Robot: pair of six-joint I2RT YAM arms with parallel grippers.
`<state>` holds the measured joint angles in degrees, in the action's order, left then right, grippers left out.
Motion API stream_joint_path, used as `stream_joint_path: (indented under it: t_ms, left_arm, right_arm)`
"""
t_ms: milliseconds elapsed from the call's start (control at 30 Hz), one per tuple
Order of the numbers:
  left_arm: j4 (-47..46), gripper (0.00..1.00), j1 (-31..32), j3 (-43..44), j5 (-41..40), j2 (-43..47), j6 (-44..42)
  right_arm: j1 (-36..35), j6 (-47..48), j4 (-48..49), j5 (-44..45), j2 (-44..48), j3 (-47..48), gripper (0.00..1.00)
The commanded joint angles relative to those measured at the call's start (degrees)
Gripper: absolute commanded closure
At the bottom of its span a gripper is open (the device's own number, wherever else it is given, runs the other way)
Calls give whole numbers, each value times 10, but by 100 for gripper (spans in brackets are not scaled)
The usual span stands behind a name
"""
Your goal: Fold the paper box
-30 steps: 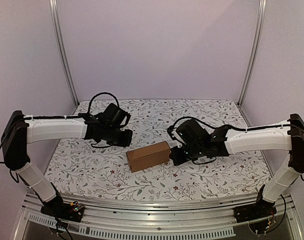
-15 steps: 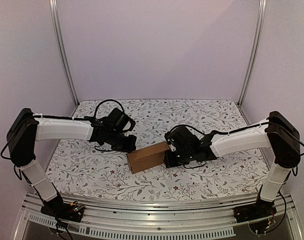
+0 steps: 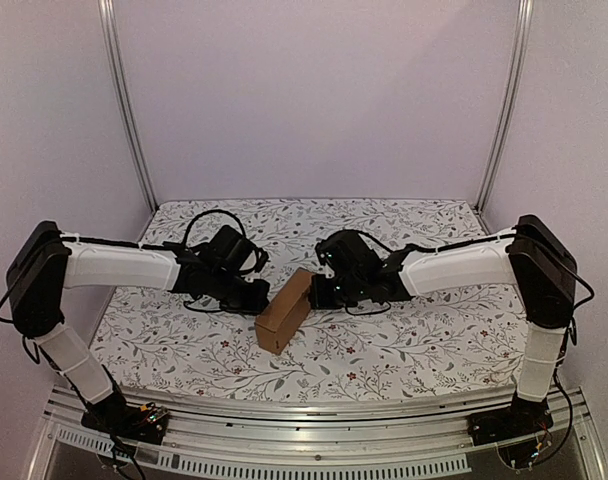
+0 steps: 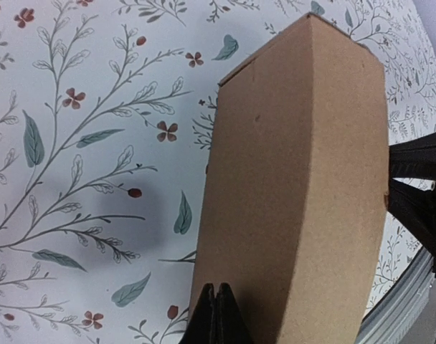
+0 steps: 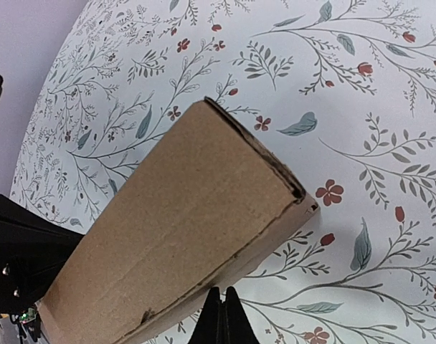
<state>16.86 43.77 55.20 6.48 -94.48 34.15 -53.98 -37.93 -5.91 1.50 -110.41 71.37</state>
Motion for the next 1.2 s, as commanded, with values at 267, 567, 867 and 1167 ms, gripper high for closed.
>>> stream_joint_path:
  t_ms: [267,567,867,1167]
  left_arm:
    - [-35,100,22,-20,18,42,20]
    - [-42,100,24,-16,17,31,23]
    - [-44,100,23,1,22,13,20]
    - [-53,100,27,2,33,12,26]
  right_arm:
    - [8,20,-2,-55,-41,34,100]
    - [15,28,-8,-77,-42,4,100]
    - [14,-9,36,-109,-61,-22,100]
    - [14,-73,119,-155,-96,-36,100]
